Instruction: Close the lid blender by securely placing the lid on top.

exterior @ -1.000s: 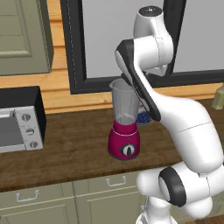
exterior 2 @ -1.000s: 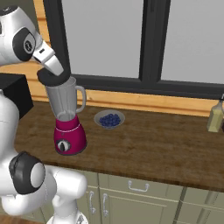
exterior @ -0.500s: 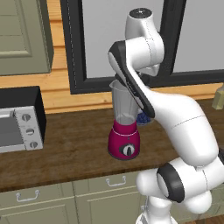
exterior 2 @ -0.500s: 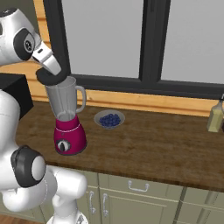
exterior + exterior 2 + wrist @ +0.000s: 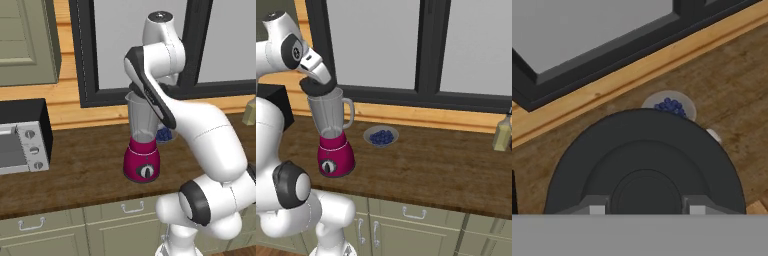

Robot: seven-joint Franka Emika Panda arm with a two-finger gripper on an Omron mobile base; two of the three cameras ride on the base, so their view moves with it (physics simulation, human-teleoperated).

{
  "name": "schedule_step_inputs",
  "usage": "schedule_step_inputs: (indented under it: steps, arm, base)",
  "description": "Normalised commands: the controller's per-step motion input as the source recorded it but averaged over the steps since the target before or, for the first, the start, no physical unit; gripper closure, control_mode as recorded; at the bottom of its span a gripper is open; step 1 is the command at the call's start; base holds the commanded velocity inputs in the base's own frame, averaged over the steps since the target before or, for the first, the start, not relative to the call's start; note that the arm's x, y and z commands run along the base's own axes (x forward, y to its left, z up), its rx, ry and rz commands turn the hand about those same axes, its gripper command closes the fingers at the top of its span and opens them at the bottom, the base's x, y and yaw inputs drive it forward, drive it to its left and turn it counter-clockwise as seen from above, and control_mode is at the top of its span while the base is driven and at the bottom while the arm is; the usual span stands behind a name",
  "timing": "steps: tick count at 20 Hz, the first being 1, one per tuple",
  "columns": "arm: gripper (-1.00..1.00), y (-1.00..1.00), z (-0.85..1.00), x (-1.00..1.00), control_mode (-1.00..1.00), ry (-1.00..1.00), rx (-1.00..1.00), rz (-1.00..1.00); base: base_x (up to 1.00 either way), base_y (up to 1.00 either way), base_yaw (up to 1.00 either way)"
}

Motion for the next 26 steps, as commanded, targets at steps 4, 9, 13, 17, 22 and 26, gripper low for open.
schedule_step_inputs:
  steps: [4, 9, 13, 17, 22, 26]
  arm:
    - [1.00, 0.00, -0.08, 0.12, -1.00, 0.00, 0.00, 0.09]
    - [1.00, -0.01, -0.09, 0.00, -1.00, 0.00, 0.00, 0.06]
    - [1.00, 0.00, -0.03, 0.00, -1.00, 0.03, 0.00, 0.04]
    - [1.00, 0.00, -0.02, 0.00, -1.00, 0.02, 0.00, 0.04]
    - [1.00, -0.04, -0.03, 0.00, -1.00, 0.02, 0.00, 0.03]
    - [1.00, -0.09, -0.01, 0.00, -1.00, 0.01, 0.00, 0.02]
  base:
    - [0.00, 0.00, 0.00]
    - [0.00, 0.00, 0.00]
    - [0.00, 0.00, 0.00]
    - [0.00, 0.00, 0.00]
    - [0.00, 0.00, 0.00]
    - [0.00, 0.00, 0.00]
